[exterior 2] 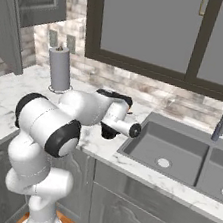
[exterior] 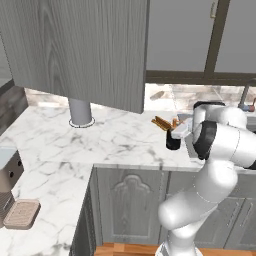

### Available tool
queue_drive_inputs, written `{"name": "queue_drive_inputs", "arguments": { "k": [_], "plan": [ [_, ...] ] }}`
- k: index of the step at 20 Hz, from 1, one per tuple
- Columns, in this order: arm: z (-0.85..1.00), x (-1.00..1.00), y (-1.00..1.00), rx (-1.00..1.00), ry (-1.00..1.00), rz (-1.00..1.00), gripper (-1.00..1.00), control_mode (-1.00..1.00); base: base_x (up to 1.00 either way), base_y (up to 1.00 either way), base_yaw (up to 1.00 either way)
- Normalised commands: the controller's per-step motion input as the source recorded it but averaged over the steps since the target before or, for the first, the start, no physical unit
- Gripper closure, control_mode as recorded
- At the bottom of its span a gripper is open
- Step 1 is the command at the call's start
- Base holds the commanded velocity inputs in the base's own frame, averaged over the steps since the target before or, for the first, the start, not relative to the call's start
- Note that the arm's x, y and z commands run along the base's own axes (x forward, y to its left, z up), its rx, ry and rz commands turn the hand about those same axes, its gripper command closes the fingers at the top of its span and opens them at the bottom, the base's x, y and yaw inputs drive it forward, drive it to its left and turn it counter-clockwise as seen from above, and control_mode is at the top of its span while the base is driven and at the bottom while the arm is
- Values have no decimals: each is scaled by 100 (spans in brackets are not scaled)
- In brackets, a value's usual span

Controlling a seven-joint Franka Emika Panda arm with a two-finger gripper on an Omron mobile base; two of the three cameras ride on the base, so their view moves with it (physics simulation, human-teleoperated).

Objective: Open the cabinet. Pick the soap dispenser and place it next to the sink. Then close the cabinet.

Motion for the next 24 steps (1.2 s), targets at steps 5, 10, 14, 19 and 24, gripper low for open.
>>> {"name": "queue_drive_inputs", "arguments": {
  "k": [5,10,14,19,24],
  "plan": [
    [-17,20,-10,0,0,5,100,-100,0,0,0],
    [-16,21,-7,0,0,4,100,-100,0,0,0],
    [-22,20,0,0,0,2,100,-100,0,0,0],
    [-22,21,1,0,0,0,100,-100,0,0,0],
    [-24,20,2,0,0,0,100,-100,0,0,0]
  ]
}}
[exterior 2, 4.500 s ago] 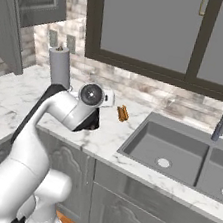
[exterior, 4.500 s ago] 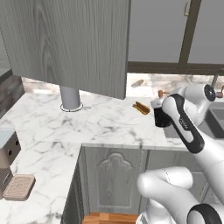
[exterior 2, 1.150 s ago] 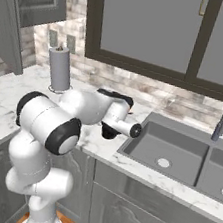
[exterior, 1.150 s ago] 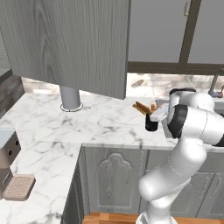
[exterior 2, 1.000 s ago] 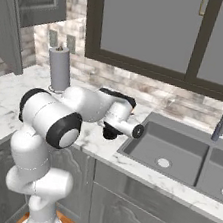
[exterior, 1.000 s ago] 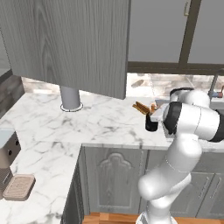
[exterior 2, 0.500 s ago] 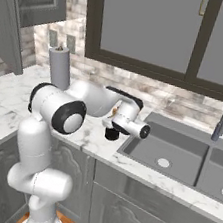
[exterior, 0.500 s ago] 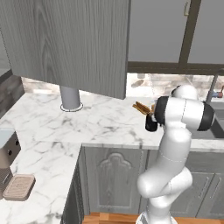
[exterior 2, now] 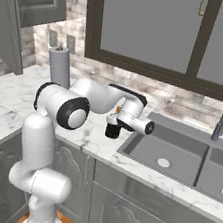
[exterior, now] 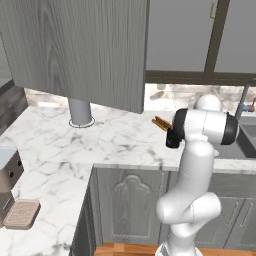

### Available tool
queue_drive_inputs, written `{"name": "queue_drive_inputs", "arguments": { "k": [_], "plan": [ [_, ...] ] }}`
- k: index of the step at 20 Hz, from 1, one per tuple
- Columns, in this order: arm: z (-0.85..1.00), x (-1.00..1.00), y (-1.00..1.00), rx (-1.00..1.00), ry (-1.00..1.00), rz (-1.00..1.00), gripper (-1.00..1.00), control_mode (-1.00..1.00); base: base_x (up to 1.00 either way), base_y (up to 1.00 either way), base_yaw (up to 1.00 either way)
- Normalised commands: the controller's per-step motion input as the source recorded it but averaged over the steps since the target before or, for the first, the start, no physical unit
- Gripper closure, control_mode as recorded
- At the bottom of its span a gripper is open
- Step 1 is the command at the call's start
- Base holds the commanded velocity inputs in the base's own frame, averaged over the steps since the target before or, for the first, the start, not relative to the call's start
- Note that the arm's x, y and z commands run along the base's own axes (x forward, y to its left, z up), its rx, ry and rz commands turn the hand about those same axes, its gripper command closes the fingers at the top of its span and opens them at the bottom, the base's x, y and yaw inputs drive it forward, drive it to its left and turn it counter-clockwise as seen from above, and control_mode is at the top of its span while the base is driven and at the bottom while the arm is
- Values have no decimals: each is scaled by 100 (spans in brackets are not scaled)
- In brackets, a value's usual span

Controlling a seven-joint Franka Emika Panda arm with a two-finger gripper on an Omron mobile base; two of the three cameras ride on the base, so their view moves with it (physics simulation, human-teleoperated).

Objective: Open the cabinet. Pick the soap dispenser and place it next to the sink. Then close the cabinet.

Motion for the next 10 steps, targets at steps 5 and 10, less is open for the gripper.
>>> {"name": "queue_drive_inputs", "arguments": {
  "k": [5,10],
  "plan": [
    [-34,4,4,0,-3,0,100,-100,0,0,0],
    [-46,-21,16,-2,-15,0,100,-100,0,0,0]
  ]
}}
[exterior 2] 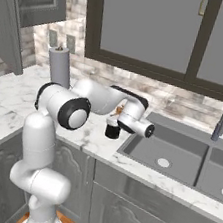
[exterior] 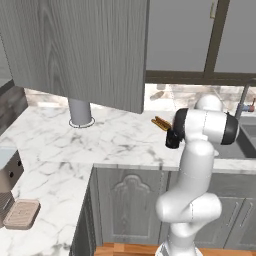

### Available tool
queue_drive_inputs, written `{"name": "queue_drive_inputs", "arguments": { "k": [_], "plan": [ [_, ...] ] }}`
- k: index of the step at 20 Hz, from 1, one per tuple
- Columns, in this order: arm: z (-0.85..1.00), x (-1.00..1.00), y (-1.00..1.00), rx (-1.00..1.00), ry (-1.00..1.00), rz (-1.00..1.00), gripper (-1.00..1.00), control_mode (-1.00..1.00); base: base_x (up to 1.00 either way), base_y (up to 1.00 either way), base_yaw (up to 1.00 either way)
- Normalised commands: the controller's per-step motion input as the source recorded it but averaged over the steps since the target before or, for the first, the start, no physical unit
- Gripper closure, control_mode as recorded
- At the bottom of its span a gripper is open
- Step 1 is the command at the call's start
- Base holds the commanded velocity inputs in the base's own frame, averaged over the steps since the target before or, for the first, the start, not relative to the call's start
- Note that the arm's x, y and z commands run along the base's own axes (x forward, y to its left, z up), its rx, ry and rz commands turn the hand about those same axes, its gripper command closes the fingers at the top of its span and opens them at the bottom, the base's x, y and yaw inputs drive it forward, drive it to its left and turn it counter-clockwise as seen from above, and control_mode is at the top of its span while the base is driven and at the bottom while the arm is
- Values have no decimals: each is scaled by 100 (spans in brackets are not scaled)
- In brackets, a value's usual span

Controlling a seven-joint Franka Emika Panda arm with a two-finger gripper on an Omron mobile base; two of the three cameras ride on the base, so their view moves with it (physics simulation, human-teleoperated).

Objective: Open the cabinet. Pick the soap dispenser and place it next to the sink. Then close the cabinet.

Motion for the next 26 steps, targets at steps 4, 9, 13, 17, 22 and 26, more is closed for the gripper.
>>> {"name": "queue_drive_inputs", "arguments": {
  "k": [4,9,13,17,22,26],
  "plan": [
    [-52,-28,18,-6,-20,0,100,-100,0,0,0],
    [-48,-15,18,-5,-12,0,100,-100,0,0,0],
    [-41,0,13,-2,-3,0,100,-100,0,0,0],
    [-39,0,4,0,0,0,-100,-100,0,0,0],
    [-29,0,0,0,0,0,-100,-100,0,0,0],
    [-19,-1,0,0,0,0,-100,-100,0,0,0]
  ]
}}
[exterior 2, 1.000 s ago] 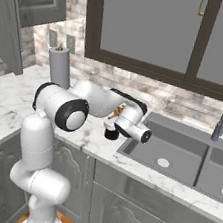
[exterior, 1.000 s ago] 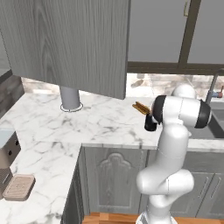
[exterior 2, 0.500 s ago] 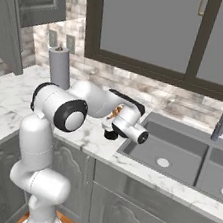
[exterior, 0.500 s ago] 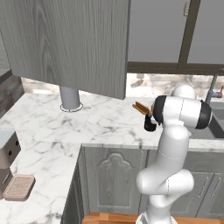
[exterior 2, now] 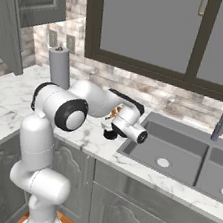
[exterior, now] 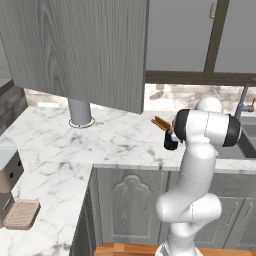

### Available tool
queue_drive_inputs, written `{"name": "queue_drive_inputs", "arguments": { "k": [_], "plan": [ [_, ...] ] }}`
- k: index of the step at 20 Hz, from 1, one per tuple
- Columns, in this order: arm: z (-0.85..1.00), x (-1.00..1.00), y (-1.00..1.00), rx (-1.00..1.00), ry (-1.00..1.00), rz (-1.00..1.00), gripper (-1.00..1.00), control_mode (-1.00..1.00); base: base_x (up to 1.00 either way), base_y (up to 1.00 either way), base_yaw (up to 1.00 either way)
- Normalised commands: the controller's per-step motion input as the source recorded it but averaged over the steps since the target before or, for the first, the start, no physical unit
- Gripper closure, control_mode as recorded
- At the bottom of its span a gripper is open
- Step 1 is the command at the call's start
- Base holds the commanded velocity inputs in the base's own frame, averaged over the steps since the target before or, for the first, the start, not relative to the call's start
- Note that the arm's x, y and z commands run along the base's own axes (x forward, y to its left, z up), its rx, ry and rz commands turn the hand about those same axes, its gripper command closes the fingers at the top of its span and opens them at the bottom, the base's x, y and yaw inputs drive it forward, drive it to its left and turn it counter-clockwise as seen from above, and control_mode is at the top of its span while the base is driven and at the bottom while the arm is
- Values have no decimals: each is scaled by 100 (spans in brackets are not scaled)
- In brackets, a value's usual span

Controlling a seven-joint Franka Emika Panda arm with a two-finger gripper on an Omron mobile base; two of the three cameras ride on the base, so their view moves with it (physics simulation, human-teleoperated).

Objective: Open the cabinet. Pick the soap dispenser and place it next to the sink. Then close the cabinet.

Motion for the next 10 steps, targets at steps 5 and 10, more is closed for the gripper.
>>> {"name": "queue_drive_inputs", "arguments": {
  "k": [5,10],
  "plan": [
    [-8,-15,0,0,0,0,-100,-100,0,0,0],
    [-2,-10,0,0,0,0,-100,-100,0,0,0]
  ]
}}
